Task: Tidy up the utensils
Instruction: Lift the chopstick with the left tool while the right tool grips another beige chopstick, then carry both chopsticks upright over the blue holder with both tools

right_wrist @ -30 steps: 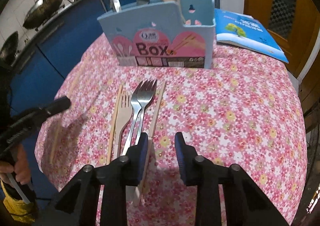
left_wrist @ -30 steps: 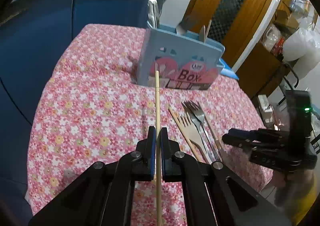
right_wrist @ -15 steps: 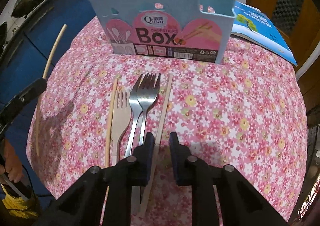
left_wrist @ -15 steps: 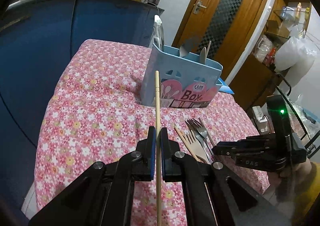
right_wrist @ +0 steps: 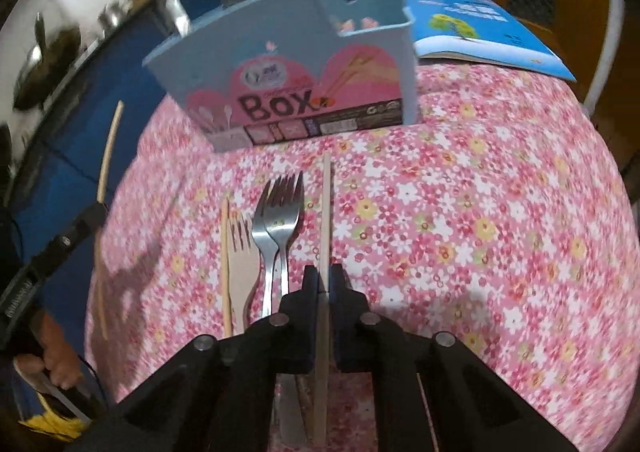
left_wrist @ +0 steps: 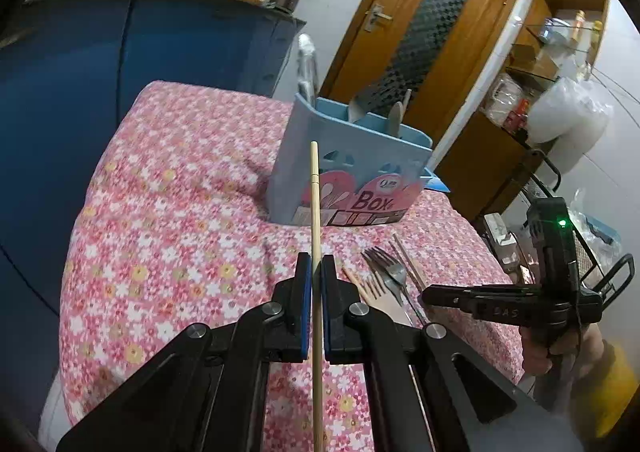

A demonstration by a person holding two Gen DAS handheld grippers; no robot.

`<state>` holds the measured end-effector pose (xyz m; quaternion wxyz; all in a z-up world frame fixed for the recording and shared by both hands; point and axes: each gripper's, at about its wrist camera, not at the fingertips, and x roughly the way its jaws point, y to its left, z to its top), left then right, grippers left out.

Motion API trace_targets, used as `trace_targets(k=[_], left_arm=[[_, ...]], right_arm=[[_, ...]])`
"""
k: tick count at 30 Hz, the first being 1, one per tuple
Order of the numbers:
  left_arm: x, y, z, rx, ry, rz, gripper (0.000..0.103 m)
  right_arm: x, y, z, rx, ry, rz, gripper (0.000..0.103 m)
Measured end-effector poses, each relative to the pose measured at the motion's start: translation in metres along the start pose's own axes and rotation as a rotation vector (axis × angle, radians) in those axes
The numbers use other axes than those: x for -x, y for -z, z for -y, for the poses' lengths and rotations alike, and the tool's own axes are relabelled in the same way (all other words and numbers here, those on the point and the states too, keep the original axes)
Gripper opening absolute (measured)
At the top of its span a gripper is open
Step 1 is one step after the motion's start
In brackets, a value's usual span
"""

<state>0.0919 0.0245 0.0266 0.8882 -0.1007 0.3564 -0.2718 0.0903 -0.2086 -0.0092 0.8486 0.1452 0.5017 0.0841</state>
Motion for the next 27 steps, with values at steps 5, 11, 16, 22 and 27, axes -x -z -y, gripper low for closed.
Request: trace_targets(k=[5, 11, 16, 22, 27], left_arm=[[0.005, -0.003, 0.007, -0.007, 0.018, 0.030, 0.002], [0.016, -0.011, 0.018, -0.014, 0.008, 0.075, 0.002], [0.022, -0.018, 0.026, -0.007, 0.004, 0.106, 0.002], [0.021, -0.030, 0.036, 0.017, -0.004, 0.135, 0.002], [0.018, -0.042, 0.045, 0.022, -0.019, 0.169, 0.002]], right_arm=[[0.023, 0.011, 0.007, -0.038, -0.065, 0.098, 0.007], [0.049, 0.018, 0.014, -0.049, -0.126, 0.202, 0.007], [0.065, 0.018, 0.010, -0.011, -0.140, 0.279, 0.007], [0.084, 0.013, 0.002, 0.061, -0.139, 0.355, 0.007], [0.095, 0.002, -0.002, 0.097, -0.160, 0.399, 0.007]])
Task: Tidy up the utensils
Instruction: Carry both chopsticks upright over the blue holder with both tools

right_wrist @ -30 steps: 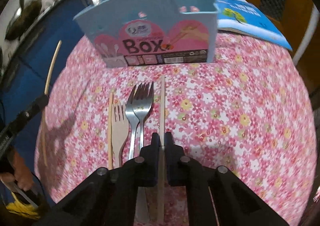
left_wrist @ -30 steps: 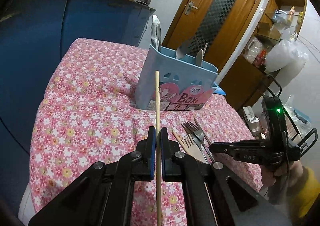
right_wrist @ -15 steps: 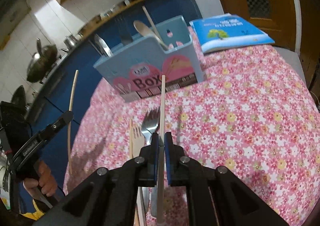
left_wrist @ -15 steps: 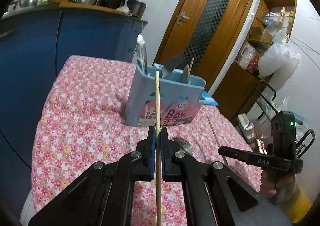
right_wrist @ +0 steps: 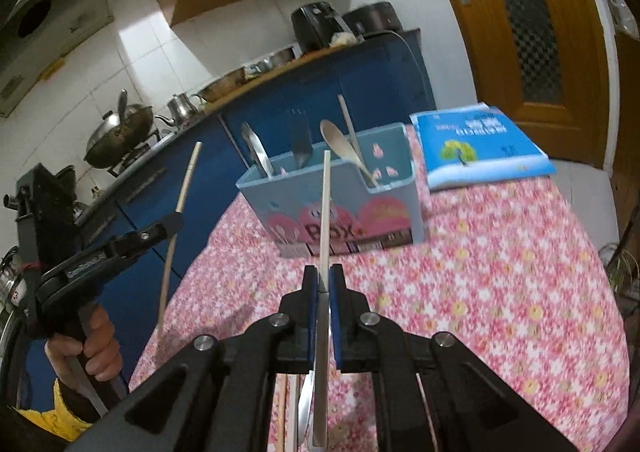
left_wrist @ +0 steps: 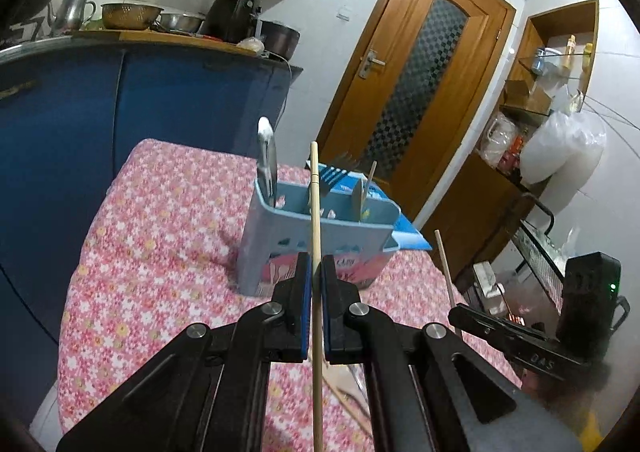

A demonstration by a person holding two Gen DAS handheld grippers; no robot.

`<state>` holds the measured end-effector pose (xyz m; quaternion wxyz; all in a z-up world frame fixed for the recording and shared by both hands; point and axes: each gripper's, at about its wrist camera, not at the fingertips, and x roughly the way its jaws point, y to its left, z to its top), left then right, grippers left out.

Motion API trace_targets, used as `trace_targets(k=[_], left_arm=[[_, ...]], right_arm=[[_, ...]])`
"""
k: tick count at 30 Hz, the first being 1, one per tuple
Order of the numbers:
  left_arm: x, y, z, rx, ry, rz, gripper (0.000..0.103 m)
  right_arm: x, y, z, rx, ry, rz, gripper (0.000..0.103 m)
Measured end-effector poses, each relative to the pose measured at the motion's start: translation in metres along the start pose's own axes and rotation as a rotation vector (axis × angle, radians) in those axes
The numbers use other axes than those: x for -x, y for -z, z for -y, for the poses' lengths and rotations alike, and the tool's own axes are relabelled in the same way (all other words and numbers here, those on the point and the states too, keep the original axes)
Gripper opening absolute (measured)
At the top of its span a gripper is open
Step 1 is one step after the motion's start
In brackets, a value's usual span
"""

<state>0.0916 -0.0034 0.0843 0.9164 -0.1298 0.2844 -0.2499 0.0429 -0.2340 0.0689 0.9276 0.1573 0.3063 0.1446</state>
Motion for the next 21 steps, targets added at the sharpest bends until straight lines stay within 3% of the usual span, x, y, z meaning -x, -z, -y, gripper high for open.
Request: trace_targets(k=[15, 21], left_arm=[[-0.021, -0.043, 0.022, 0.005, 0.014, 0.095, 0.002], [-0.032, -0.066, 0.021, 0.014, 0.007, 0.182, 0.002]], right_arm=[[-0.003, -0.050, 0.001, 0.065, -0.033, 0.127, 0.007], [-0.011, -0.070, 0.005, 0.072, -0.041, 0.176, 0.007]])
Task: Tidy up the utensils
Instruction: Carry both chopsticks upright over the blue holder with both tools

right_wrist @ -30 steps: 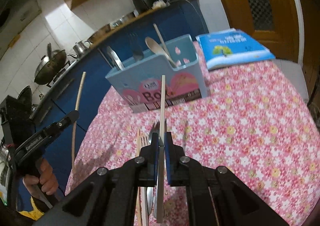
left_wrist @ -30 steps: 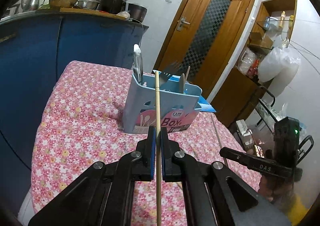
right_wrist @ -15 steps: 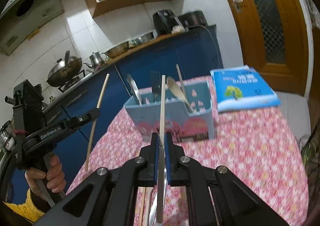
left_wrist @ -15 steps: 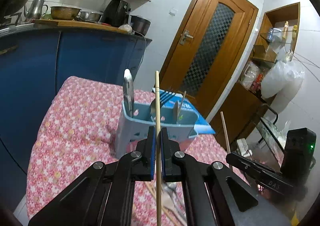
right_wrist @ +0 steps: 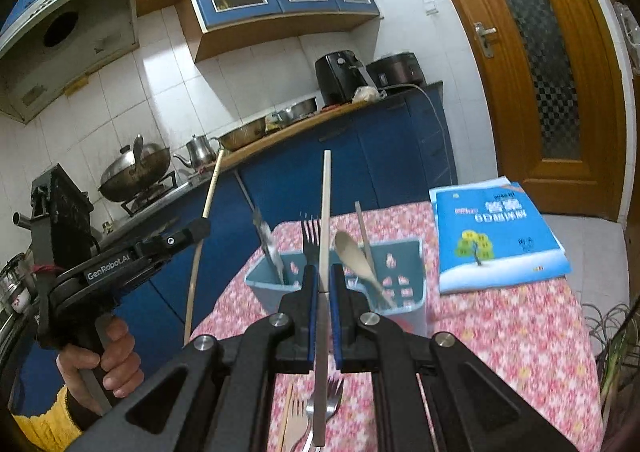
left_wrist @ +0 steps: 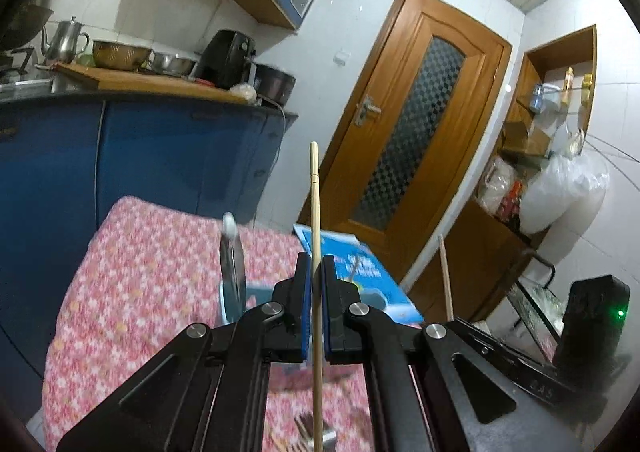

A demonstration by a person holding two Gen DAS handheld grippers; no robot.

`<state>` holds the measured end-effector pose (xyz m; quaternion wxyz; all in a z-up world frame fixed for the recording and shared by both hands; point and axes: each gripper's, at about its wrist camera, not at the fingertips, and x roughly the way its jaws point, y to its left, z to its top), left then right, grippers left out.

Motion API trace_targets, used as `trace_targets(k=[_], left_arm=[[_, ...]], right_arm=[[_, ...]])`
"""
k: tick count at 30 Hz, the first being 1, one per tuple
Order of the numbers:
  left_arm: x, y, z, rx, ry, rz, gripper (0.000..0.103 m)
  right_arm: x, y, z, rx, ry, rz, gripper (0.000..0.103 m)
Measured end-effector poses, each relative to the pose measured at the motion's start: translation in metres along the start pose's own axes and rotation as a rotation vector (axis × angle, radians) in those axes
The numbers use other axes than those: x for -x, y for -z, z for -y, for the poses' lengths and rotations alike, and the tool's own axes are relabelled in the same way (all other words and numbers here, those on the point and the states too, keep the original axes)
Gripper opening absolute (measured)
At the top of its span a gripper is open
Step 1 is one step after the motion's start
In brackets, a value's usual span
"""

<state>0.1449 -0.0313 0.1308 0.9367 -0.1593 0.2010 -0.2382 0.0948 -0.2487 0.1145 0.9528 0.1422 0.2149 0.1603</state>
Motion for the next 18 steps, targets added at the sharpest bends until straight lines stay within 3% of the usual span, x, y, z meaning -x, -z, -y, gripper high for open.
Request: trace_targets(k=[6, 18], left_arm=[[-0.016, -0.015, 0.000, -0.040, -0.042, 0.091, 0.002], [-0.064, -0.015, -0.017, -0.059, -0.121, 0.167, 0.003]], right_arm=[[-0.014, -0.016, 0.004, 0.006, -0.001, 0.047, 0.008], [-0.054, -0.027, 0.018, 0.067, 0.052, 0.140, 0.008]])
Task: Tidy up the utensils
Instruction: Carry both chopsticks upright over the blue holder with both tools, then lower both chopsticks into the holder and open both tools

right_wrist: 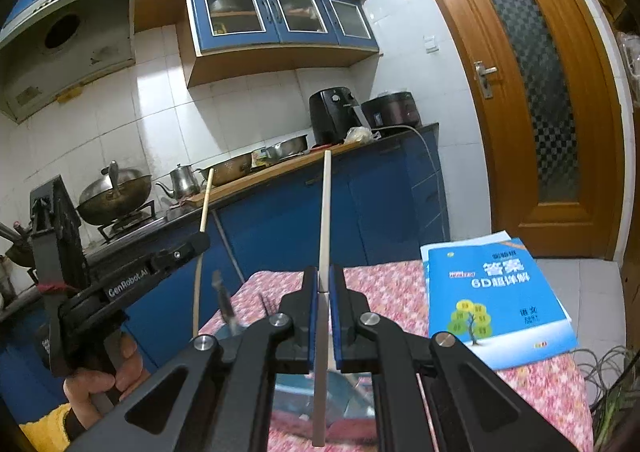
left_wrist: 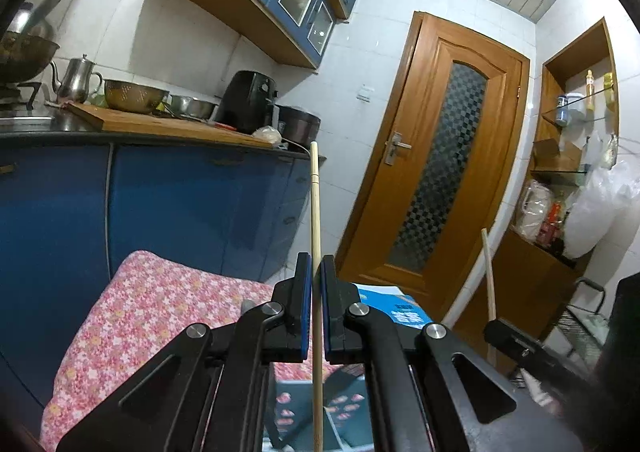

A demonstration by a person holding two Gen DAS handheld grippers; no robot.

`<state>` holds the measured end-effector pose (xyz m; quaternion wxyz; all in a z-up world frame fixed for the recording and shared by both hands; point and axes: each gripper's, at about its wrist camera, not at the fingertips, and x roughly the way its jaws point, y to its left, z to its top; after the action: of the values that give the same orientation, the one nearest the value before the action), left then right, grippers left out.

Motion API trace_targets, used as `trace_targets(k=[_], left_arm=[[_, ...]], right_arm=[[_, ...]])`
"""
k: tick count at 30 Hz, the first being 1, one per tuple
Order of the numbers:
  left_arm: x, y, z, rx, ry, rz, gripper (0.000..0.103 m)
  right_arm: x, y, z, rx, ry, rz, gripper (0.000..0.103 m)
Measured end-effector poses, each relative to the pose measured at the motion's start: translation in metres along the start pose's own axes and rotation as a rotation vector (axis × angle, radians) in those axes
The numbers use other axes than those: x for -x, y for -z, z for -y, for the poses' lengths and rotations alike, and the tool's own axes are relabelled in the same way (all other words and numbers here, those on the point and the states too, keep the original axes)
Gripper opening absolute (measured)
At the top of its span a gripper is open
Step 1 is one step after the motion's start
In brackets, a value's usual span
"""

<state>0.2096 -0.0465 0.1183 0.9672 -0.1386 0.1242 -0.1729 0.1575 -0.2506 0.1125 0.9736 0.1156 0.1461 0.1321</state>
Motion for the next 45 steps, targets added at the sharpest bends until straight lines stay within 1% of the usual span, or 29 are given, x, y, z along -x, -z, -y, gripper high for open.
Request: trace_targets(k=[6, 10, 16, 21, 27, 34, 39, 41, 43, 45], left_arm=[[-0.010, 0.019, -0.005, -0.040, -0.017, 0.039, 0.003], [-0.010, 0.027, -0.005, -0.065, -0.020, 0.057, 0.003], [-0.012, 0.037, -0.005, -0.089, -0.034, 0.060, 0.003], [-0.017, 0.044, -0.009, -0.083, -0.054, 0.046, 0.003], [-0.022, 0.053, -0.007, -0.100, -0.061, 0.026, 0.003], [-0.024, 0.059, -0.002, -0.120, -0.053, 0.011, 0.003], [-0.026, 0.062, -0.003, -0.117, -0.049, -0.015, 0.003], [-0.027, 0.062, -0.003, -0.116, -0.044, -0.025, 0.003], [-0.028, 0.062, -0.003, -0.114, -0.040, -0.037, 0.006], [-0.027, 0.061, -0.002, -0.113, -0.034, -0.046, 0.013]], right_arm=[[-0.015, 0.009, 0.003, 0.050, 0.028, 0.025, 0.008], [-0.025, 0.017, 0.002, 0.087, 0.057, 0.012, 0.008], [-0.037, 0.028, 0.008, 0.085, 0.064, -0.016, 0.008], [-0.036, 0.029, 0.008, 0.090, 0.048, -0.003, 0.008], [-0.039, 0.029, 0.007, 0.093, 0.058, 0.022, 0.008], [-0.044, 0.035, 0.011, 0.081, 0.055, -0.012, 0.008], [-0.051, 0.041, 0.012, 0.078, 0.050, -0.064, 0.008], [-0.048, 0.042, 0.011, 0.082, 0.053, -0.060, 0.008], [-0.047, 0.042, 0.012, 0.081, 0.055, -0.065, 0.008], [-0.046, 0.041, 0.011, 0.079, 0.060, -0.071, 0.008]])
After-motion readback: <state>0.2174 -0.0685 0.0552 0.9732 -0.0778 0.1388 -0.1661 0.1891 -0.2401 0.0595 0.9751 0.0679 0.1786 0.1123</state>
